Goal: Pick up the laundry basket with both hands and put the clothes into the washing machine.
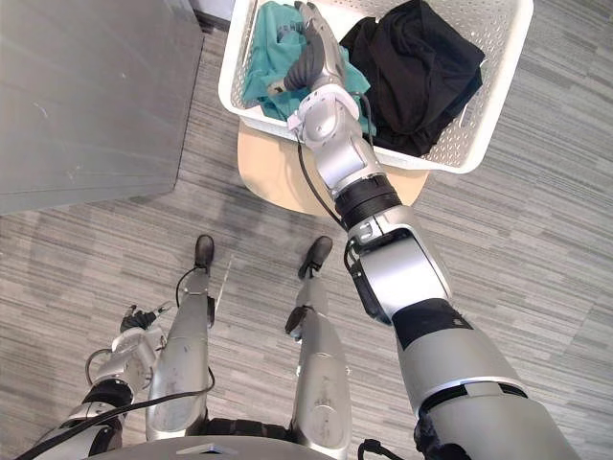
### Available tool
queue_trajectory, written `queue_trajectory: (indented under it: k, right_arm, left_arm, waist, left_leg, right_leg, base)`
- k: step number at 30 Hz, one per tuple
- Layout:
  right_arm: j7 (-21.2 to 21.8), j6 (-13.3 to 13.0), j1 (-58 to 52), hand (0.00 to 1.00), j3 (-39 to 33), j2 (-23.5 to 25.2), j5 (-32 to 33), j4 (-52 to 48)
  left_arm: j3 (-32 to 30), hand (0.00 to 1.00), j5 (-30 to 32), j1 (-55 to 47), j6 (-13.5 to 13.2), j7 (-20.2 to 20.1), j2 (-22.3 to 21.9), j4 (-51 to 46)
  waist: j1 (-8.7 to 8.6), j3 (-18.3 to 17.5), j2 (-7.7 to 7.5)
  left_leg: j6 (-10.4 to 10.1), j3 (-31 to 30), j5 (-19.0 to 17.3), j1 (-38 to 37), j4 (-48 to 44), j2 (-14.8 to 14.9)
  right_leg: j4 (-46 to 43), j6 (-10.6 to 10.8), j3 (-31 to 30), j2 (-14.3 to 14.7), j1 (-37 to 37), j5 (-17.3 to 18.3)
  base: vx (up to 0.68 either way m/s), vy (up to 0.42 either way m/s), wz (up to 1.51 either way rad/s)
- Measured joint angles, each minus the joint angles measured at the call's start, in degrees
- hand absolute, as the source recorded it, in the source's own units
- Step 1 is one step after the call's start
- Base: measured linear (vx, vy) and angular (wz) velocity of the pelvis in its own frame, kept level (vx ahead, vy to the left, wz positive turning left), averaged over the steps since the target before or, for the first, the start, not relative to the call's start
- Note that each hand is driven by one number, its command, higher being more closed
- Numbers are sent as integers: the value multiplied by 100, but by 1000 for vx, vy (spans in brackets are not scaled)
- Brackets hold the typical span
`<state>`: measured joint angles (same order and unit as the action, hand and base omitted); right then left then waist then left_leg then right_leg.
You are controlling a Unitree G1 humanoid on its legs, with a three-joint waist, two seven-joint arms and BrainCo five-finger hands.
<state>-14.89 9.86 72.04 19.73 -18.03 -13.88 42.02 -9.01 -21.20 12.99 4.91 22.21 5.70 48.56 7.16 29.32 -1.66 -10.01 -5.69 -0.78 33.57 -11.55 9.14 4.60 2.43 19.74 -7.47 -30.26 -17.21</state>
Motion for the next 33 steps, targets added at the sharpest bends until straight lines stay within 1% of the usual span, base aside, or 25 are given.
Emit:
queue_trajectory:
  k: [6,7,10,11,16,19,21,23,24,26,28,30,33]
  right_arm:
    - [-2,-12,254,0,27,-110,1,150]
    - [-5,-15,377,0,27,-122,1,175]
    - [-5,-38,496,0,45,-190,3,180]
    - [-4,-87,504,0,58,-225,3,181]
    - [-1,-116,684,0,222,-340,1,171]
    - [17,-143,809,0,304,-381,2,166]
    - [126,-160,837,0,394,-432,1,160]
    - [183,-214,877,0,431,-494,3,128]
    - [183,-218,887,0,434,-488,7,106]
    - [183,-219,865,0,431,-487,39,51]
    - [183,-230,751,0,406,-492,323,-104]
    - [183,-240,735,0,370,-491,468,-139]
    - [192,-271,622,0,291,-463,760,-289]
  left_arm:
    - [36,0,-123,84,-53,1,-5,1]
    - [70,0,-123,111,-63,2,-1,-1]
    - [143,0,-124,156,-76,1,4,-2]
    - [197,0,-125,175,-101,1,2,-2]
    - [249,0,-129,245,-141,2,5,-15]
    - [248,0,-232,247,-174,2,8,-18]
    - [249,0,-241,247,-177,1,13,-19]
    - [249,0,-286,247,-179,1,25,-57]
    - [247,0,-342,247,-182,2,52,-71]
    - [247,0,-348,248,-191,0,60,-84]
    - [243,0,-350,247,-197,1,58,-84]
    - [243,0,-350,247,-196,1,57,-84]
    - [222,0,-352,247,-178,0,59,-84]
  waist:
    - [1,0,-10]
    - [-1,0,-10]
    - [0,3,-15]
    - [9,3,-15]
    - [7,5,-20]
    - [0,6,-26]
    - [2,5,-28]
    - [9,3,-49]
    - [14,15,-104]
    - [13,22,-132]
    - [9,19,-140]
    - [0,19,-140]
    - [-16,24,-160]
  left_leg:
    - [-24,-85,70,188,5,-3]
    - [-23,-86,139,233,77,-3]
    - [-46,-100,264,264,234,0]
    - [-54,-104,326,277,296,1]
    - [-61,-105,394,439,298,3]
    - [-58,-91,472,480,407,7]
    - [-73,-91,512,486,475,19]
    - [-93,-90,526,537,476,26]
    - [-95,-72,527,541,478,32]
    - [-97,-67,528,546,477,38]
    - [-69,-67,549,546,475,45]
    - [-74,-67,550,545,472,49]
    - [-99,-63,560,526,463,63]
  right_leg:
    - [1,86,-24,-4,-129,-14]
    - [2,150,-40,-8,-203,-28]
    - [2,170,-39,-9,-294,-20]
    - [2,190,-39,-10,-333,-19]
    - [2,225,-52,-12,-493,-39]
    - [2,288,-88,-13,-601,-59]
    - [2,288,-92,-7,-630,-59]
    - [2,300,-113,1,-680,-67]
    - [2,300,-165,11,-707,-68]
    - [2,301,-179,19,-714,-68]
    - [2,300,-185,28,-713,-69]
    - [2,297,-189,34,-713,-71]
    - [1,214,-209,60,-703,-138]
  base:
    - [-49,23,6]
    - [-65,9,3]
    - [-57,3,4]
    - [-51,6,2]
    - [-59,21,0]
    - [-49,17,-2]
    - [-51,15,2]
    - [-50,17,-1]
    - [-40,16,-6]
    - [-36,16,-3]
    - [-33,19,-1]
    - [0,0,0]
    - [-12,15,-2]
